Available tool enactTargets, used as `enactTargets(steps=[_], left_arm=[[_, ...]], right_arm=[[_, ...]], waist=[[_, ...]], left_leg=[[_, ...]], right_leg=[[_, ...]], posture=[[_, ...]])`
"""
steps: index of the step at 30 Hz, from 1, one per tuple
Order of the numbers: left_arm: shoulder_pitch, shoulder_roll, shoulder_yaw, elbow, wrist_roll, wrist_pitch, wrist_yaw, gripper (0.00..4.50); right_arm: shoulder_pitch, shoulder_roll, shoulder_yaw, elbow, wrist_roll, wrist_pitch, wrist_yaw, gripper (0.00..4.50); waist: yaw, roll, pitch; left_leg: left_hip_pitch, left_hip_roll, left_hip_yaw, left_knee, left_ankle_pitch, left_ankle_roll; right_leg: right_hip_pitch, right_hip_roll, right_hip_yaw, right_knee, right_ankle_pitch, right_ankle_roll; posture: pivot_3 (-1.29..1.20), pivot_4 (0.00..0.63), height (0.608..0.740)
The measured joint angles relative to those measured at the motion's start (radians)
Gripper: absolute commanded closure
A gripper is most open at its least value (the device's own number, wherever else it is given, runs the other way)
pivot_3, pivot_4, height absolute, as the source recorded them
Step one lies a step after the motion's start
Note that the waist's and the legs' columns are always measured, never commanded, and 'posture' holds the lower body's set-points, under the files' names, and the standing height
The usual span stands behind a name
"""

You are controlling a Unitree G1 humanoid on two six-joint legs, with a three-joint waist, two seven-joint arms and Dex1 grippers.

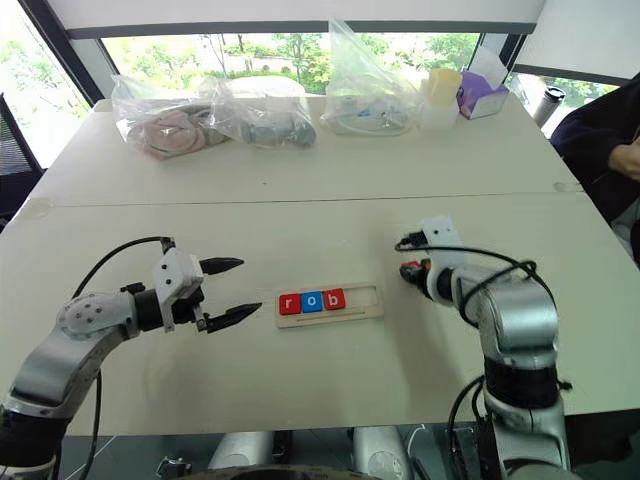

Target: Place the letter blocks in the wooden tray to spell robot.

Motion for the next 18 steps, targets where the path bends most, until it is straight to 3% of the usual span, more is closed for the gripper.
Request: enactTargets(steps=[7,12,14,18], left_arm=[[-0.026,-0.006,-0.018,0.031,0.005,-0.011,-0.018,0.0],[-0.044,-0.014,-0.02,0.043,0.01,-0.019,-0.027,0.0],[-0.047,-0.018,-0.02,0.043,0.011,-0.019,-0.027,0.0],[-0.047,-0.019,-0.02,0.044,0.017,-0.019,-0.027,0.0]], right_arm=[[0.135,0.082,-0.071,-0.153,0.055,0.015,-0.105,3.33],[0.136,0.094,-0.08,-0.161,0.115,0.015,-0.145,0.85],[0.13,0.039,-0.064,-0.156,0.153,0.016,-0.126,0.03],[0.067,-0.181,-0.039,-0.105,0.22,-0.008,0.0,0.03]], waist=[[-0.003,0.0,0.0],[-0.004,-0.001,-0.001],[-0.004,-0.001,0.0],[-0.003,0.0,0.0]], left_leg=[[0.0,0.0,0.001,0.0,0.0,0.0],[0.0,0.0,0.001,0.0,0.0,0.0],[0.0,0.0,0.001,0.001,0.0,0.0],[0.0,0.0,0.001,0.001,0.0,0.0]], right_leg=[[0.0,0.001,0.0,0.0,-0.001,-0.002],[0.0,0.001,0.0,-0.001,-0.001,-0.002],[0.0,0.0,0.001,-0.001,-0.001,-0.002],[0.001,0.0,0.001,-0.002,-0.001,-0.002]], posture=[[0.0,0.15,0.74],[0.0,0.15,0.74],[0.0,0.15,0.74],[0.0,0.15,0.74]])
